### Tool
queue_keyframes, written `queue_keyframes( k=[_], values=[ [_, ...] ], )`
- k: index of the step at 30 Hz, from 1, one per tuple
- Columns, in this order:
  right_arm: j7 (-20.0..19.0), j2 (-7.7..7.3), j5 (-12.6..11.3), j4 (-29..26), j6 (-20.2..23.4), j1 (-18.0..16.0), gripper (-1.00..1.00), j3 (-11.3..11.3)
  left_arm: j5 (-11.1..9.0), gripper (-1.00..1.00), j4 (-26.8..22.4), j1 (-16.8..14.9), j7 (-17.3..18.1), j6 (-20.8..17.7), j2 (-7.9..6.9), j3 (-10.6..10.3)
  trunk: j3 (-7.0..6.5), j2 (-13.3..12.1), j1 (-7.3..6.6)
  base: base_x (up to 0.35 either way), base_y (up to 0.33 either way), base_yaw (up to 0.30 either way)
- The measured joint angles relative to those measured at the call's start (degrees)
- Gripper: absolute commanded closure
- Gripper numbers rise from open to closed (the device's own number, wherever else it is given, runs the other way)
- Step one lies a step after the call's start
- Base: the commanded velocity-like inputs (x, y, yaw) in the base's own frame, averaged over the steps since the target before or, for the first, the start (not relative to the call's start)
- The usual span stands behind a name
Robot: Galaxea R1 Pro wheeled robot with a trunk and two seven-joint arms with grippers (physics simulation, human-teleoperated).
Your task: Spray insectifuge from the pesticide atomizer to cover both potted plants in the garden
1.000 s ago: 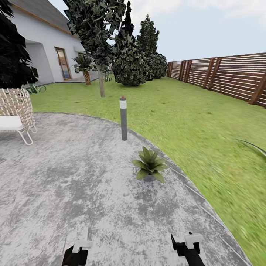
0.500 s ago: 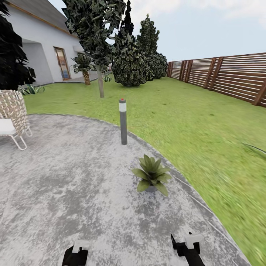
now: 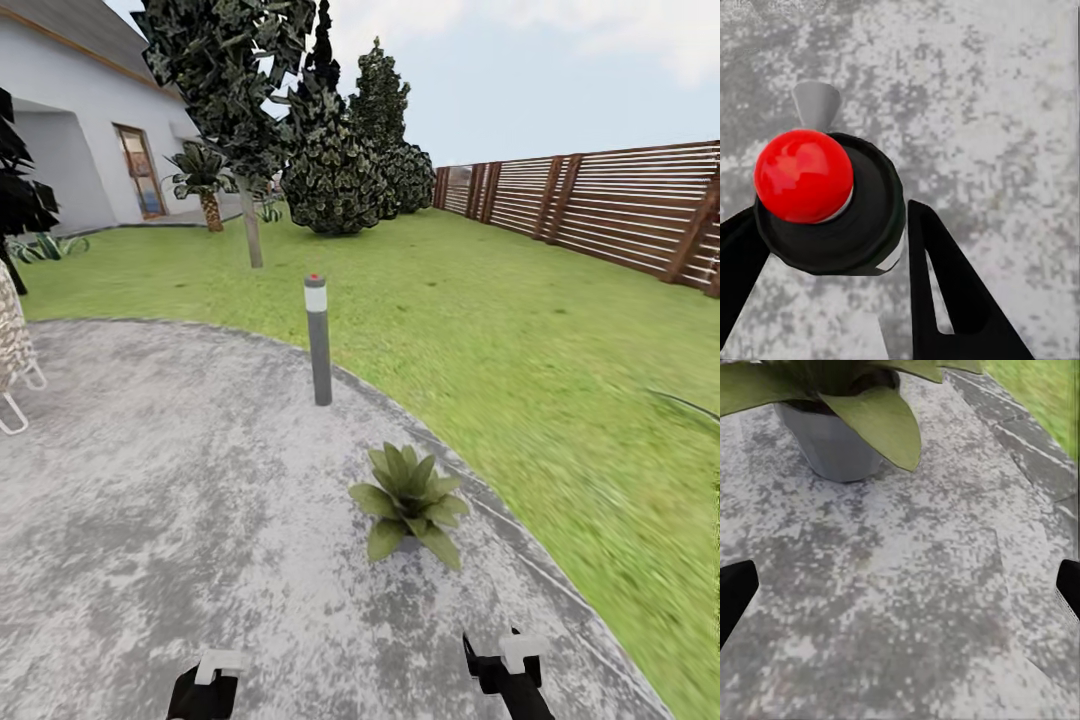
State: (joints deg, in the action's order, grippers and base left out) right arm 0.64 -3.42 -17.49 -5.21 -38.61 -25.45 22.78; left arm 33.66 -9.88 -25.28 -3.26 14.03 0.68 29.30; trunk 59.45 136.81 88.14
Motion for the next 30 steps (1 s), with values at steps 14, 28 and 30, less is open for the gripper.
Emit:
queue_keyframes(
  k=[14, 28, 30],
  values=[
    [0.0, 0.0, 0.03, 0.01, -0.02, -0.01, -1.0, 0.03, 0.02, 1.0, 0.02, 0.0, 0.01, 0.0, 0.01, -0.08, -0.25, 0.0, 0.03, 0.173, 0.093, -0.261],
    [0.0, 0.01, 0.01, 0.02, -0.02, -0.02, -1.0, 0.02, 0.01, 1.0, 0.0, 0.0, 0.01, 0.01, 0.01, -0.08, -0.48, 0.0, 0.0, 0.106, 0.0, -0.152],
    [0.0, 0.01, 0.01, 0.02, -0.02, -0.02, -1.0, 0.02, 0.02, 1.0, 0.0, 0.01, 0.01, 0.01, 0.01, -0.08, -0.48, 0.0, 0.0, 0.333, 0.0, 0.0]
  ],
)
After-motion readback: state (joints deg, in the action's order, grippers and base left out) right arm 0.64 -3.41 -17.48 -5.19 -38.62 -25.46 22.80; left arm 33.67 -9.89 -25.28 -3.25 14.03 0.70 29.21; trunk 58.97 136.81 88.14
